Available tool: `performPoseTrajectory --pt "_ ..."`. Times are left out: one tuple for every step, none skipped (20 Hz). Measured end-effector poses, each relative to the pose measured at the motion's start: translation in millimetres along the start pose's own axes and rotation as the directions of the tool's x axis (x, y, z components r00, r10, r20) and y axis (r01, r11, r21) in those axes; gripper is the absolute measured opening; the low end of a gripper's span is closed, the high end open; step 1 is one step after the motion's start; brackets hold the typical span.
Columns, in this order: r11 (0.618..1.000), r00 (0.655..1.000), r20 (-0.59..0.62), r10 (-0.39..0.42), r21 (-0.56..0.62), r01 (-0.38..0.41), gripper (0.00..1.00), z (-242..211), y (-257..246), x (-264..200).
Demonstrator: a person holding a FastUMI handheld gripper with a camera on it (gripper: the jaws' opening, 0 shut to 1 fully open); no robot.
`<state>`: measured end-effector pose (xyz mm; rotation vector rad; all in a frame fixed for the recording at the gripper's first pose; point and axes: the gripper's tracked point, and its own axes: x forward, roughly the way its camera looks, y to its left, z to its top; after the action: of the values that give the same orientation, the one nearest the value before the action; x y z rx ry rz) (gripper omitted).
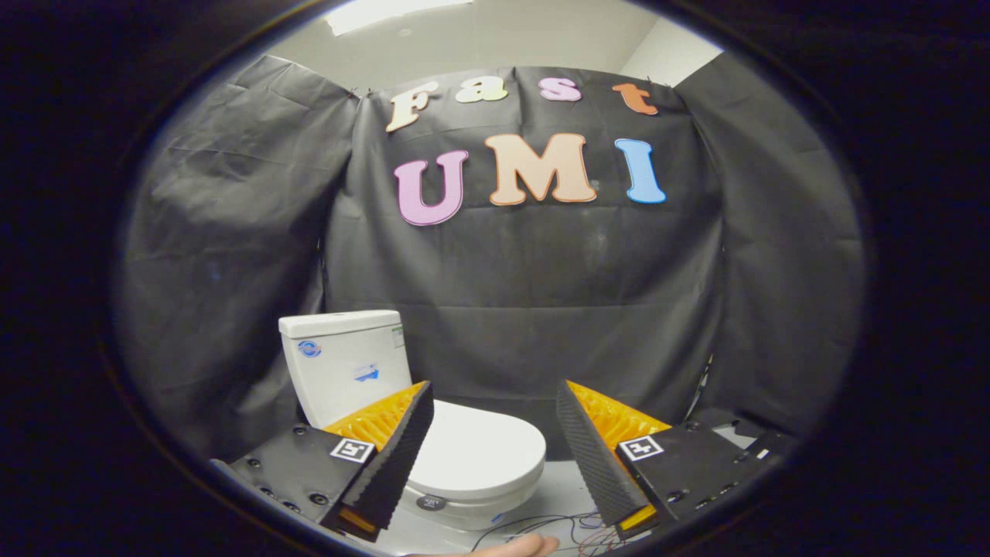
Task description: Open the toilet lid.
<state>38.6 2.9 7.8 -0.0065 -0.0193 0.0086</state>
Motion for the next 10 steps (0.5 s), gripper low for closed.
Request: performPoseTrajectory --pt "1.0 1.0 -0.002 0.0 0.001 0.0 0.99 -2 0 3" --pt "1.0 1.0 -0.007 -0.001 -0.002 0.001 0.99 -4 1 6" --pt "1.0 1.0 -0.015 0.001 -0.008 -0.001 0.99 -6 2 9" --pt "1.0 1.0 -0.019 0.003 -0.007 -0.003 0.99 -7 2 10" --pt "1.0 1.0 -0.02 0.0 -0.006 0.0 0.99 -6 1 12" --pt "1.0 1.0 -0.017 -0.002 -0.005 0.002 0.99 -4 0 15" --pt "1.0 1.0 -0.012 -0.003 -0.002 0.003 0.99 -1 0 19" --pt "1.0 1.0 -0.008 -0.007 0.001 0.007 0.99 3 0 24" --pt "1.0 1.0 0.0 -0.005 0.003 0.005 0.99 7 1 28" --pt "1.0 1.0 0.017 -0.002 0.002 0.002 0.99 15 4 34"
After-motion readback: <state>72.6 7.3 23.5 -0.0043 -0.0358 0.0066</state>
